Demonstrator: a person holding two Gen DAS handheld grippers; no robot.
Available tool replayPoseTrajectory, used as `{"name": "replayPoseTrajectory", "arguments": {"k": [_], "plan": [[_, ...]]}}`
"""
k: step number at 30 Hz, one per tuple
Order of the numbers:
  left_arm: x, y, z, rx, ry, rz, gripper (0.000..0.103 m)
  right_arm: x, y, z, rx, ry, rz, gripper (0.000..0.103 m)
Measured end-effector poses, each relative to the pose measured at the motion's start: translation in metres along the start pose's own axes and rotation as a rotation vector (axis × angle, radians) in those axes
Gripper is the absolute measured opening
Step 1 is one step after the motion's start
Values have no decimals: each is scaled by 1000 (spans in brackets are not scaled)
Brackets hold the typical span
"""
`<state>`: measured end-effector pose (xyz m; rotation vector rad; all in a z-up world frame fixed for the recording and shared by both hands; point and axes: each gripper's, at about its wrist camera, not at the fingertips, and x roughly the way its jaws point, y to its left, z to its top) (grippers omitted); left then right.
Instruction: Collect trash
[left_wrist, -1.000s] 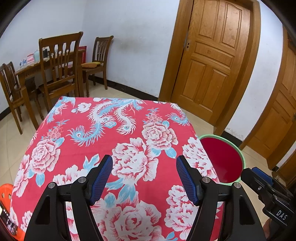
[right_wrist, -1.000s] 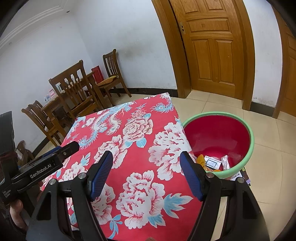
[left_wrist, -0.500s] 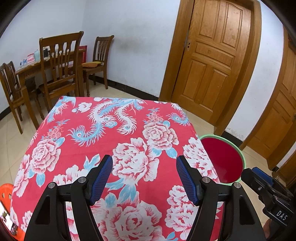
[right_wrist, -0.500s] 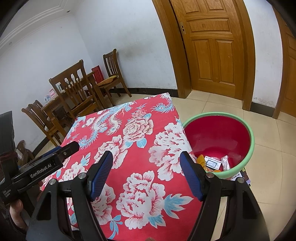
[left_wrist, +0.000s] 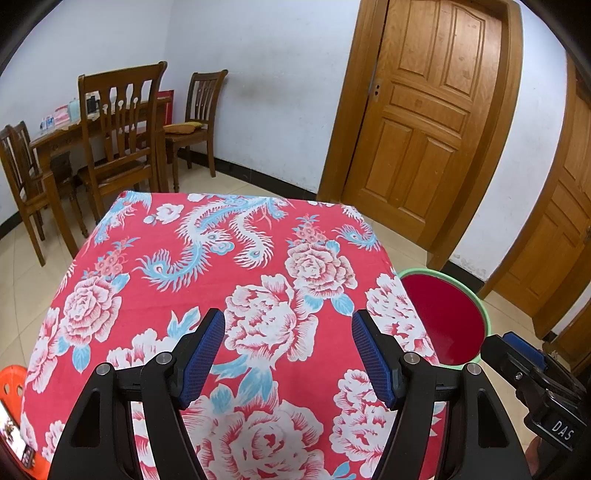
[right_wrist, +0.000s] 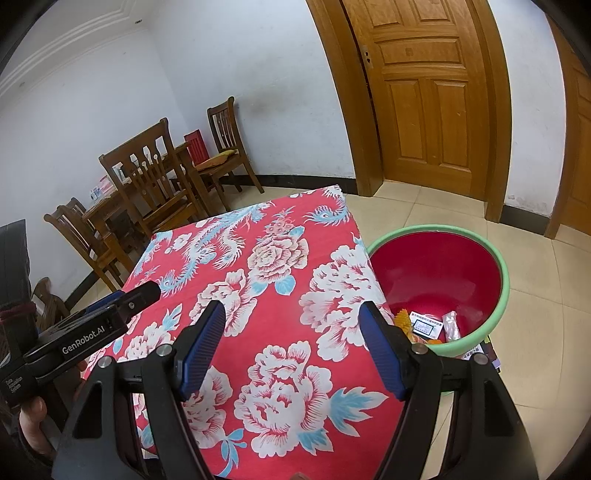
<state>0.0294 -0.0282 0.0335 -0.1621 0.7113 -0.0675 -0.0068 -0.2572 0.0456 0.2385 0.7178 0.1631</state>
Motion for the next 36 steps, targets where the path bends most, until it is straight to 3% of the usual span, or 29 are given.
{"name": "replayPoseTrajectory", "arguments": {"k": [36], "plan": [[0, 0, 0, 0, 3, 0, 72, -2, 2, 2, -2, 1, 0, 75]]}}
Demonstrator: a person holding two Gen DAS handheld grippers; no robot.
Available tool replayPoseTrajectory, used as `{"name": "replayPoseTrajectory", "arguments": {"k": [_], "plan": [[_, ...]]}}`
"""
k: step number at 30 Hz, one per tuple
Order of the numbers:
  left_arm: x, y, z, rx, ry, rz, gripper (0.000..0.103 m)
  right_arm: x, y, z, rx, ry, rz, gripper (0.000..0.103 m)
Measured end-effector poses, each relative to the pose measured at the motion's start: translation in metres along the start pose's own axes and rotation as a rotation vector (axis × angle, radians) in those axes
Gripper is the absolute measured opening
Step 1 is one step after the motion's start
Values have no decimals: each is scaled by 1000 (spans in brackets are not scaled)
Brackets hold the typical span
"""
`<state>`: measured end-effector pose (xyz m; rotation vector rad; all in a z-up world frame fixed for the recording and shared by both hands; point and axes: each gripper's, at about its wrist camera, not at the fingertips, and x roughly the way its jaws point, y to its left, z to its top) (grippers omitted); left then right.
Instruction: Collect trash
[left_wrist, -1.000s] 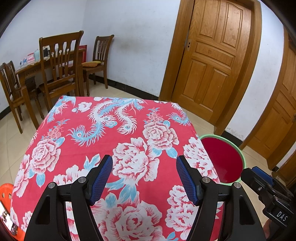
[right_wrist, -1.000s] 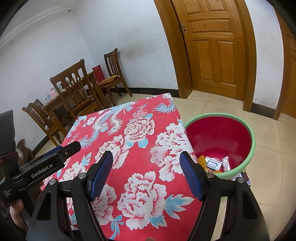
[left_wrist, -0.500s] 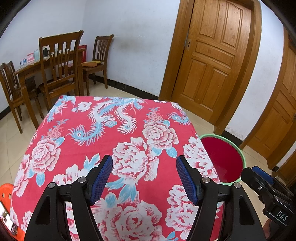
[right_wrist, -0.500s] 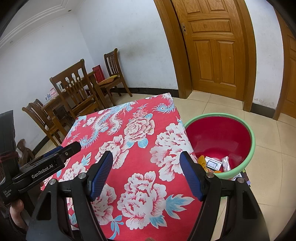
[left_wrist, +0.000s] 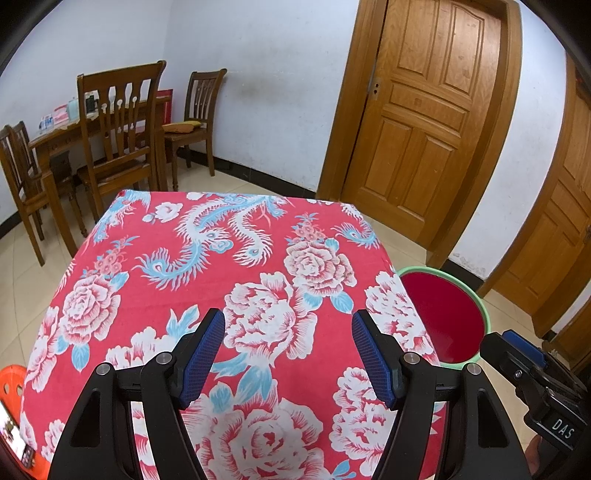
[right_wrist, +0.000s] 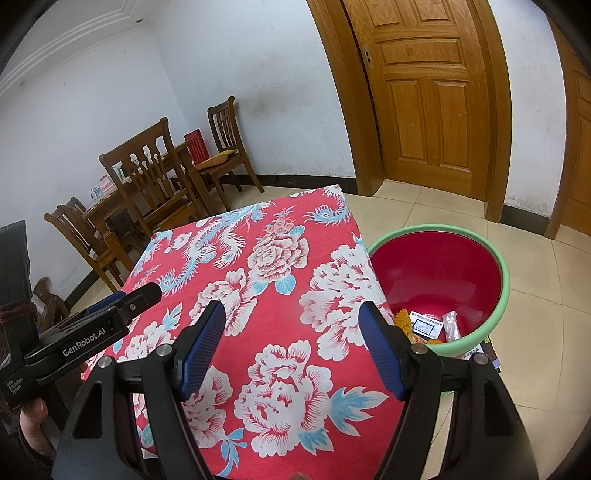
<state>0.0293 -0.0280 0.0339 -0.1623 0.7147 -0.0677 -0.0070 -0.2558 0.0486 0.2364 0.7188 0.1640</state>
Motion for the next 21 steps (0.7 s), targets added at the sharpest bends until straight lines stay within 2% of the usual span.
{"name": "replayPoseTrajectory", "arguments": {"k": [21], "plan": [[5, -10, -4, 29, 27, -17, 72, 0, -5, 3, 3, -2, -6, 75]]}}
